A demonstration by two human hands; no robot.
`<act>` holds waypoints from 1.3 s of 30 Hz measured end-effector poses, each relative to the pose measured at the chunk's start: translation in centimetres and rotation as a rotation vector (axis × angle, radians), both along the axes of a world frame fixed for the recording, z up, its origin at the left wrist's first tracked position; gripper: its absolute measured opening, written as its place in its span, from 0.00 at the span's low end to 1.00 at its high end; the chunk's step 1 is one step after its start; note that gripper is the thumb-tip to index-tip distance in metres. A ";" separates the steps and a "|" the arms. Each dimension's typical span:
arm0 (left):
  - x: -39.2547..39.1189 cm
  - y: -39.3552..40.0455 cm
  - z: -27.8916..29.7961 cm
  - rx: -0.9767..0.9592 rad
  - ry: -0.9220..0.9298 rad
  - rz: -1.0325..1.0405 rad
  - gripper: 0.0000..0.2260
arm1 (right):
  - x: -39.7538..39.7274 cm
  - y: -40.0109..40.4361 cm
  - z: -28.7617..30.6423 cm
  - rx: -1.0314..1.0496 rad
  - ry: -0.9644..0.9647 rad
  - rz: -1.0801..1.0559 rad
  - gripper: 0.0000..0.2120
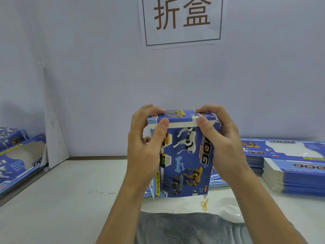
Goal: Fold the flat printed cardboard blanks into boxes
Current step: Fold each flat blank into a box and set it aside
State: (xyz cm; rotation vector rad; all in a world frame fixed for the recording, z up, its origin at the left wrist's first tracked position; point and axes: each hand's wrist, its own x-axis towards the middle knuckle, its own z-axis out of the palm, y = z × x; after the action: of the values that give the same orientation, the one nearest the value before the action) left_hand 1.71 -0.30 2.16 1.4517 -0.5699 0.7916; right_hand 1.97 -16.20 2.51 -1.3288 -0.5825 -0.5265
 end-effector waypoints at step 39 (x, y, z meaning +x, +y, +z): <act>0.1 0.7 0.1 0.023 0.090 -0.294 0.09 | 0.9 -0.5 -0.8 0.097 0.214 0.229 0.11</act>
State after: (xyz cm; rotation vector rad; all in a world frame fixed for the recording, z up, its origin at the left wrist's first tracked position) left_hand 1.82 0.38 2.23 1.3778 -0.7063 0.4878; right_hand 2.87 -16.69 1.71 -1.1902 -0.5171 -0.2186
